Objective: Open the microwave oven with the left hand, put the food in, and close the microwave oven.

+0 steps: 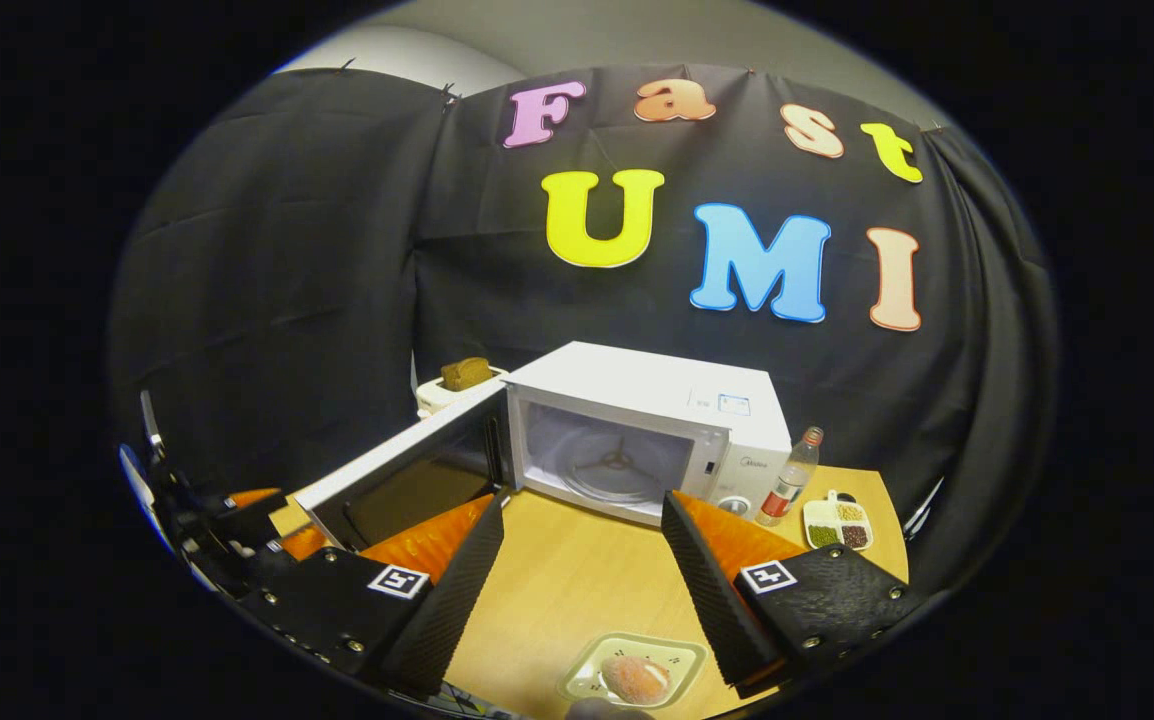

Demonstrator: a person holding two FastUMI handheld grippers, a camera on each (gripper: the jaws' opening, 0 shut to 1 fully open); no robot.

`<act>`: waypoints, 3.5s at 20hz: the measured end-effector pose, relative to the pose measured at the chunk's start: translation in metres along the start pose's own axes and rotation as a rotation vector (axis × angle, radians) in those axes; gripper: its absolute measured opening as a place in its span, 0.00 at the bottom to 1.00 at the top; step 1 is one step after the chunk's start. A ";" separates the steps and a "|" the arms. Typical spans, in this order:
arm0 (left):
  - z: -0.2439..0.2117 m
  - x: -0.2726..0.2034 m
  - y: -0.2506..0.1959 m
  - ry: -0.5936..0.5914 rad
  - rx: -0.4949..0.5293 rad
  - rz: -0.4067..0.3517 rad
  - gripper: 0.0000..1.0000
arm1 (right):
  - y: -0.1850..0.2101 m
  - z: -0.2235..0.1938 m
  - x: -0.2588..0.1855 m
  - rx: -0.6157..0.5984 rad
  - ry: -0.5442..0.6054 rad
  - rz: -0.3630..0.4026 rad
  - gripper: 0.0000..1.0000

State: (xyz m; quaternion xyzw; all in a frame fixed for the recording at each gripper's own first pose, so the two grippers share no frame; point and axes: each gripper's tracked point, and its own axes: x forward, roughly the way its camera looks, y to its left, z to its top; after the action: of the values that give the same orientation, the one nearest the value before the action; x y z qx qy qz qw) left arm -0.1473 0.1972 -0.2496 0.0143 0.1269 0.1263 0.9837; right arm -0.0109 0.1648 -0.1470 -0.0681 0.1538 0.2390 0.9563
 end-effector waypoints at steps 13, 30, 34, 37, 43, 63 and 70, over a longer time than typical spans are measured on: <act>0.162 -0.037 -0.043 -0.167 -0.013 -0.034 1.00 | -0.043 -0.205 0.005 -0.052 0.269 0.033 0.98; 0.222 -0.018 -0.109 -0.244 0.020 -0.136 1.00 | -0.041 -0.286 0.025 -0.032 0.444 0.066 0.83; 0.220 -0.015 -0.104 -0.241 0.027 -0.138 1.00 | -0.038 -0.281 0.025 0.019 0.473 0.066 0.72; 0.216 -0.011 -0.098 -0.231 0.033 -0.144 1.00 | -0.035 -0.254 0.031 0.098 0.455 0.060 0.72; 0.221 0.001 -0.080 -0.236 0.021 -0.163 1.00 | -0.008 -0.173 0.070 0.426 0.340 0.056 0.72; 0.198 0.041 -0.048 -0.221 0.063 -0.178 0.99 | -0.027 -0.051 0.327 0.920 -0.042 -0.321 0.72; 0.185 0.048 -0.038 -0.200 0.072 -0.152 0.98 | -0.041 -0.066 0.363 0.875 -0.048 -0.445 0.72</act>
State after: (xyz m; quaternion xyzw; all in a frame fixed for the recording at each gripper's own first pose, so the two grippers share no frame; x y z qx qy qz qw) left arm -0.0462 0.1730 -0.0846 0.0523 0.0334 0.0446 0.9971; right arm 0.2960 0.2734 -0.3257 0.3142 0.1995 -0.0567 0.9264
